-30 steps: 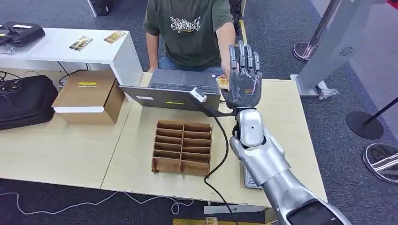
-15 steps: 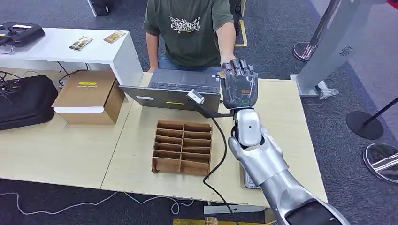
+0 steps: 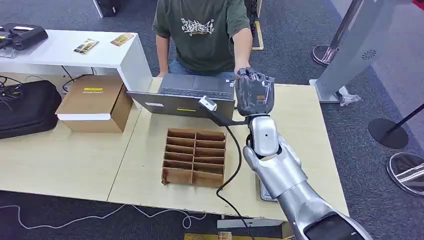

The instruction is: Pass the card to the sensor for recognition and then transmit it.

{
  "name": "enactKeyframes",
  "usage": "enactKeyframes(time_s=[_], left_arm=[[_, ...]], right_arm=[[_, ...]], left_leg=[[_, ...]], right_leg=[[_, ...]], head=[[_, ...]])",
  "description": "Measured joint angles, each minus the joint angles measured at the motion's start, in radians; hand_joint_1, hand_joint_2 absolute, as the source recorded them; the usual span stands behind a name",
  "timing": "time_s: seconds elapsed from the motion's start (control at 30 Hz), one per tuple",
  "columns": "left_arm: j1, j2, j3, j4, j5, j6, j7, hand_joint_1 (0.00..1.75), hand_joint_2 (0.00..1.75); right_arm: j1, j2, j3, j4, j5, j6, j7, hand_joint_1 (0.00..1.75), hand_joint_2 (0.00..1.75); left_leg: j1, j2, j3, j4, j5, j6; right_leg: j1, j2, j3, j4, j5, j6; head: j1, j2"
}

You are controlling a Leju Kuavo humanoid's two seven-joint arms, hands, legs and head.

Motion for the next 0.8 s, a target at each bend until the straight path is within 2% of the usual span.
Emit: enactKeyframes(time_s=[0.13,0.23,0.37,0.5,0.6,0.8], left_arm=[[0.000,0.002,0.000,0.000,-0.001,0.000,0.000,0.00,0.00],[0.000,0.002,0.000,0.000,-0.001,0.000,0.001,0.00,0.00],[0.000,0.003,0.000,0.000,0.008,0.000,0.001,0.00,0.00],[0.003,0.005,0.001,0.000,0.020,-0.001,0.002,0.00,0.00],[0.005,0.005,0.004,0.000,0.030,-0.005,0.002,0.00,0.00],[0.008,0.006,0.013,0.000,0.044,-0.006,0.002,0.00,0.00]], right_arm=[[0.000,0.000,0.000,0.000,0.000,0.000,-0.005,1.75,1.75],[0.003,0.008,-0.014,0.000,-0.040,0.000,-0.052,1.75,1.75],[0.039,0.035,-0.083,-0.028,-0.280,0.029,-0.181,1.75,1.75],[0.103,0.063,-0.171,-0.102,-0.529,0.105,-0.240,1.75,1.75],[0.152,0.070,-0.211,-0.165,-0.676,0.170,-0.256,1.75,1.75],[0.242,0.069,-0.254,-0.276,-0.755,0.195,-0.231,1.75,1.75]], left_leg=[[0.000,0.000,0.000,0.000,0.000,0.000],[0.000,0.000,0.000,0.000,0.000,0.000],[0.000,0.000,0.000,0.000,0.000,0.000],[0.000,-0.001,0.000,0.000,0.000,0.000],[0.000,-0.001,0.000,0.000,0.000,0.000],[0.000,-0.001,0.000,0.000,0.000,0.000]], right_leg=[[0.000,0.000,0.000,0.000,0.000,0.000],[0.000,0.000,0.000,0.000,0.000,0.000],[0.000,0.000,0.000,0.000,0.000,0.000],[0.000,0.000,0.000,0.000,0.000,0.000],[0.000,0.000,0.000,0.000,0.000,0.000],[0.000,0.000,0.000,0.000,0.000,0.000]], head=[[0.000,0.000],[0.000,0.000],[0.000,0.000],[0.000,0.000],[0.000,0.000],[0.000,0.000]])
